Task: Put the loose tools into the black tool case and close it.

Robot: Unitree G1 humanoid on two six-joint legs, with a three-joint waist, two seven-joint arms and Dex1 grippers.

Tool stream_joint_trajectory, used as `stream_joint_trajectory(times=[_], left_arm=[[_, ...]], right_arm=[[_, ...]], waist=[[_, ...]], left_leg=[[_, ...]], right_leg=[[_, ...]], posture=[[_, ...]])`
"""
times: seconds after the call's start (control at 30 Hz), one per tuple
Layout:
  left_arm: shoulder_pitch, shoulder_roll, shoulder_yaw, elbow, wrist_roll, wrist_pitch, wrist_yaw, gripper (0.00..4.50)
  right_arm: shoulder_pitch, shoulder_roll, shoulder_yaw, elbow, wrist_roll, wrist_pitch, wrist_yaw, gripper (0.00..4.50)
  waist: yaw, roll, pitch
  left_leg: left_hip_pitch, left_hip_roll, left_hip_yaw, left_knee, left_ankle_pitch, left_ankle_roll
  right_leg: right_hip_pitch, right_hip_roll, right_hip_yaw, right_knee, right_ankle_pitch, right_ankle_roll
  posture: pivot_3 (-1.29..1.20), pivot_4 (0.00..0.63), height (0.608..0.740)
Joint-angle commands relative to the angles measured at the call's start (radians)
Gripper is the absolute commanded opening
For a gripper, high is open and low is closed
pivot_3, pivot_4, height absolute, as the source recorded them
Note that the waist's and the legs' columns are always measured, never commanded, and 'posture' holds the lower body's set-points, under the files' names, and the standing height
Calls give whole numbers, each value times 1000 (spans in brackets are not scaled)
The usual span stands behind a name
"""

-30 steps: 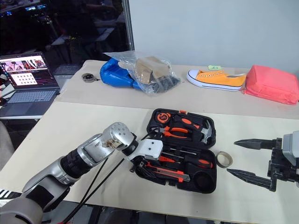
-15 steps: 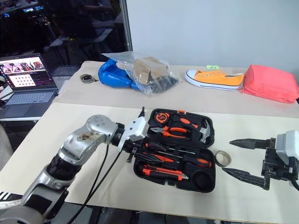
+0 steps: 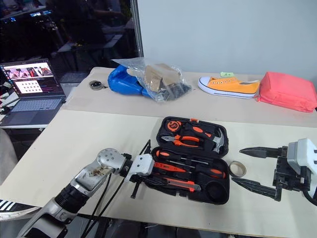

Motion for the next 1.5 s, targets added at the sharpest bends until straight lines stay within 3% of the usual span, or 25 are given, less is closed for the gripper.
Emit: stream_joint_trajectory(times=[0.03,0.17,0.27,0.37,0.4,0.47,0.57,0.73,0.83,0.93,1.07,1.33,1.43,1.5], left_arm=[[24,17,-99,148,129,-20,11,44],[26,-37,16,65,-25,36,35,44],[22,-28,153,-63,-126,94,75,44],[22,-12,250,-183,-238,187,94,44],[23,4,283,-222,-269,216,101,44],[24,10,309,-283,-292,268,140,44],[11,48,390,-349,-421,392,141,774],[-14,144,475,-430,-563,513,118,2687],[-31,194,501,-458,-610,550,112,3712],[-31,250,517,-489,-652,584,99,4500],[-15,298,542,-511,-674,589,103,4500],[19,304,544,-565,-698,585,154,4500],[21,305,543,-575,-704,588,167,4500],[26,308,545,-580,-711,592,171,4500]], right_arm=[[-2,1,-32,-32,10,1,-15,4500],[13,29,-51,-51,-5,12,-80,4500],[57,64,-81,-86,-14,45,-142,4500],[105,94,-129,-109,-27,49,-170,4500],[126,99,-138,-126,-39,57,-184,4500],[162,107,-159,-122,-55,39,-177,4500],[183,91,-120,-135,-130,3,-187,4500],[136,-9,-15,-61,-212,46,-183,4500],[77,-60,72,-13,-241,53,-180,3814],[26,-88,167,33,-320,-3,-198,2775],[-45,-114,280,99,-396,-40,-207,2775],[-209,-122,461,256,-507,-88,-225,2775],[-230,-136,491,302,-512,-112,-190,2089],[-239,-137,500,316,-508,-122,-172,1331]], waist=[[0,0,-1],[-1,0,-1],[-2,1,-1],[-4,4,-3],[-4,4,-3],[-5,4,-3],[-5,4,-3],[-7,3,-2],[-10,1,0],[-10,0,1],[-11,-1,2],[-8,-3,4],[-7,-3,4],[-6,-3,4]], left_leg=[[1,0,0,0,0,0],[7,1,2,-1,0,0],[6,2,3,-1,0,1],[-1,3,4,-1,1,1],[-10,3,3,-1,2,2],[-10,3,3,-1,0,2],[-13,2,2,-2,-2,2],[-14,1,2,-1,-2,2],[-10,1,3,0,-1,2],[-8,2,4,-1,0,2],[-9,3,5,-2,0,2],[-10,1,5,-3,-1,2],[-10,1,5,-3,-1,2],[-10,1,5,-3,-1,2]], right_leg=[[1,0,0,0,0,0],[12,-1,2,-2,-4,-5],[11,-3,2,-2,-4,-6],[-2,-2,2,0,0,1],[-9,1,1,1,1,1],[-10,1,1,0,3,-4],[-11,0,1,-2,2,-4],[-12,-1,2,-1,2,-3],[-9,0,2,-1,-1,2],[-9,1,2,-1,-2,2],[-10,1,3,-1,-2,1],[-11,-1,3,-1,1,-4],[-11,-1,3,-1,1,-4],[-11,0,3,-1,1,-4]], posture=[[0,150,740],[0,150,740],[0,150,740],[0,150,740],[0,150,740],[0,150,740],[0,150,740],[0,150,740],[0,150,740],[0,150,740],[0,150,740],[0,150,740],[0,150,740],[0,150,740]])
